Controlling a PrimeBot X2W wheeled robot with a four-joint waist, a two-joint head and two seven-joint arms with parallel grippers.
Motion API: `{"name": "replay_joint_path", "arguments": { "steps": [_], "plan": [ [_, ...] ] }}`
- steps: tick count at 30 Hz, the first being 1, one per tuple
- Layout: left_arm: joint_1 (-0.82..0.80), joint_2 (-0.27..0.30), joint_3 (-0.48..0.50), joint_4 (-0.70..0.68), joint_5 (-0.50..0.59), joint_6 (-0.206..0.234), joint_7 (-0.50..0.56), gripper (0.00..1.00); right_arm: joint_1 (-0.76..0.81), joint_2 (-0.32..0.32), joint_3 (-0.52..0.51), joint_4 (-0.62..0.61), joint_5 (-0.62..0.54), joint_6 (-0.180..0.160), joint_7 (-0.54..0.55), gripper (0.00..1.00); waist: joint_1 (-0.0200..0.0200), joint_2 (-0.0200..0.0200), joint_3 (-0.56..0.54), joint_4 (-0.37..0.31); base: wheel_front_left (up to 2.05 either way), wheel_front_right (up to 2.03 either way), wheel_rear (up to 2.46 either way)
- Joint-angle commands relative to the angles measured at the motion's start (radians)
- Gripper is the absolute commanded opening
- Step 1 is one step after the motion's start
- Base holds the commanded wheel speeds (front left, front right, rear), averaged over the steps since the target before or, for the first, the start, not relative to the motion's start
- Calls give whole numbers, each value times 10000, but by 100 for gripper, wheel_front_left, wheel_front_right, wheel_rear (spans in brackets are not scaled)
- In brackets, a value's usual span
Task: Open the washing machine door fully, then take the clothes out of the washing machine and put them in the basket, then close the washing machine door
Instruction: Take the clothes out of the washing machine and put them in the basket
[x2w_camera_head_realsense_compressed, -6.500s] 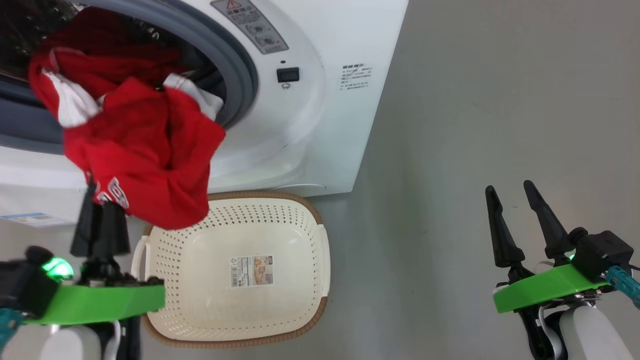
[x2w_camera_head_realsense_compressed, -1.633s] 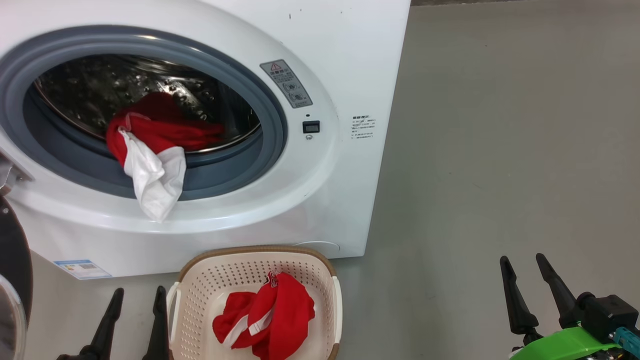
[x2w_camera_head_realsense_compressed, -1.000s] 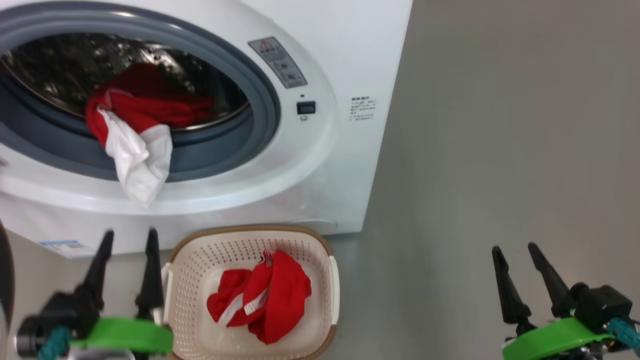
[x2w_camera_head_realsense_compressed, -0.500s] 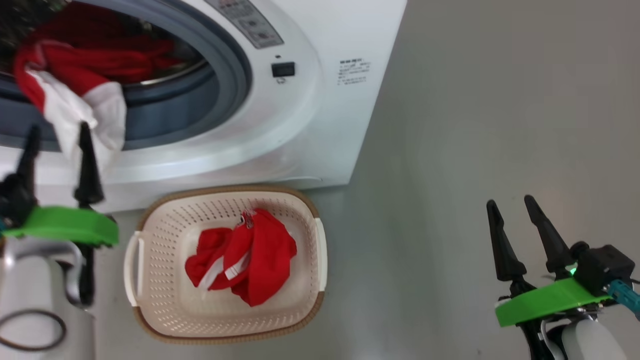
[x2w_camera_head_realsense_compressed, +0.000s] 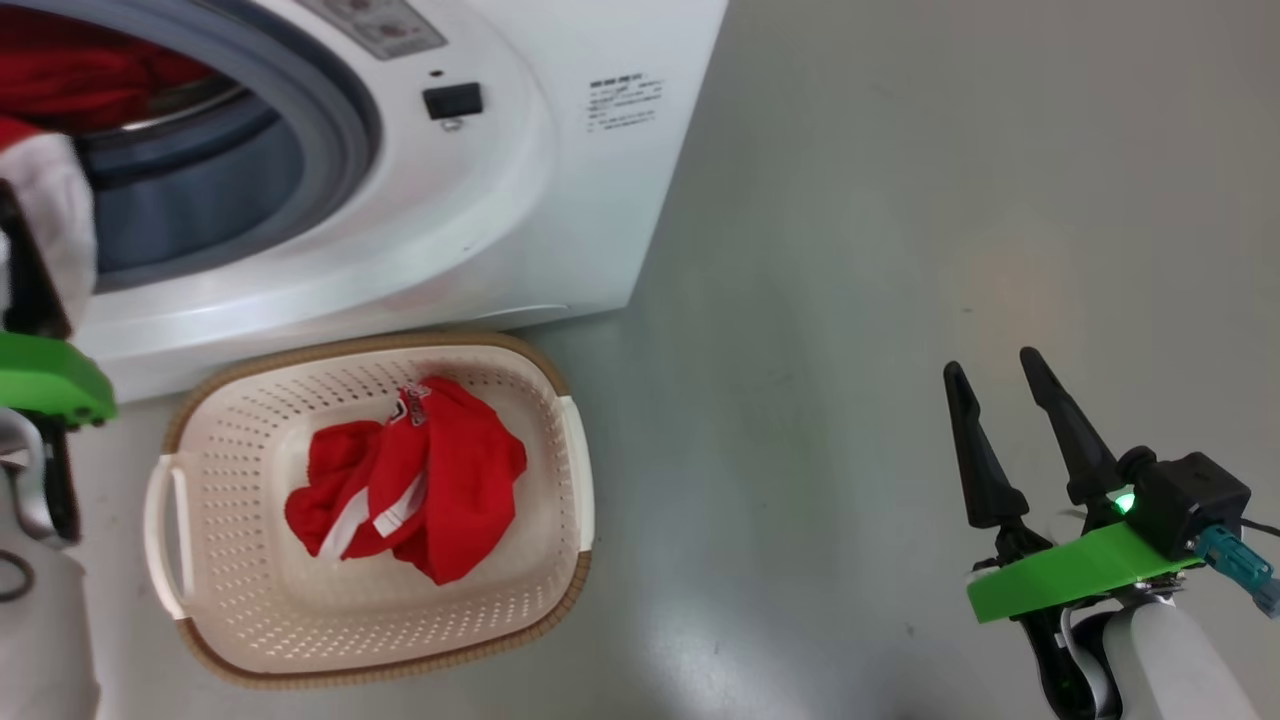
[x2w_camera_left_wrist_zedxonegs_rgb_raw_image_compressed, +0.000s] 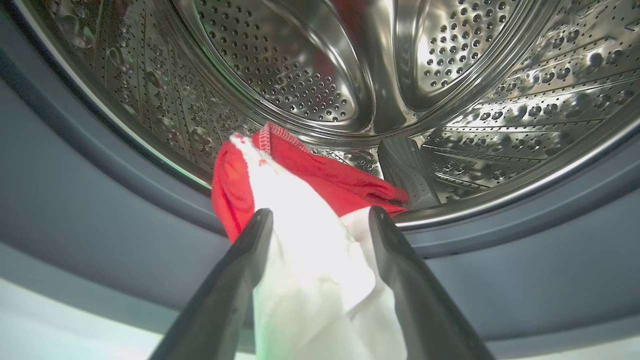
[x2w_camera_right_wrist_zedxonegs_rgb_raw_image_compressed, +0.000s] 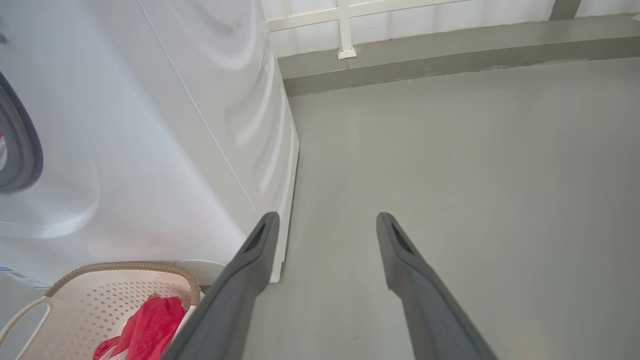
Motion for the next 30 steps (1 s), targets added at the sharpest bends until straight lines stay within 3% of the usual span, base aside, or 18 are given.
{"name": "replay_joint_path", "arguments": {
  "steps": [1, 11, 16, 17, 18, 19, 20, 30],
  "plan": [
    [-105, 535, 294, -136, 32, 139, -51, 100, -122, -56, 234, -244, -37, 65, -65, 100, 0, -1, 240, -223, 0, 0, 0],
    [-695, 1257, 273, 647, 307, 1029, -51, 100, -259, -48, 318, -334, -52, 65, -65, 100, 0, -1, 675, -489, 0, 0, 0],
    [-796, 1350, 178, 754, 263, 1192, -51, 100, -278, -30, 307, -332, -64, 65, -65, 100, 0, -1, 731, -468, 0, 0, 0],
    [-803, 1367, 150, 778, 260, 1207, -51, 88, -293, -26, 321, -321, -67, 65, -65, 100, 0, -1, 733, -461, 0, 0, 0],
    [-813, 1373, 131, 777, 248, 1231, -51, 66, -315, -22, 333, -315, -69, 65, -65, 100, 0, -1, 732, -449, 0, 0, 0],
    [-816, 1373, 114, 784, 228, 1242, -51, 23, -334, -18, 342, -316, -73, 65, -65, 100, 0, -1, 723, -435, 0, 0, 0],
    [-818, 1374, 96, 797, 208, 1244, -51, 0, -353, -16, 349, -321, -72, 65, -65, 100, 0, -1, 717, -422, 0, 0, 0],
    [-641, 1137, 127, 183, -189, 1022, -51, 0, -426, -10, 354, -261, -58, 65, -65, 100, 0, -1, 503, -217, 0, 0, 0]
  ]
}}
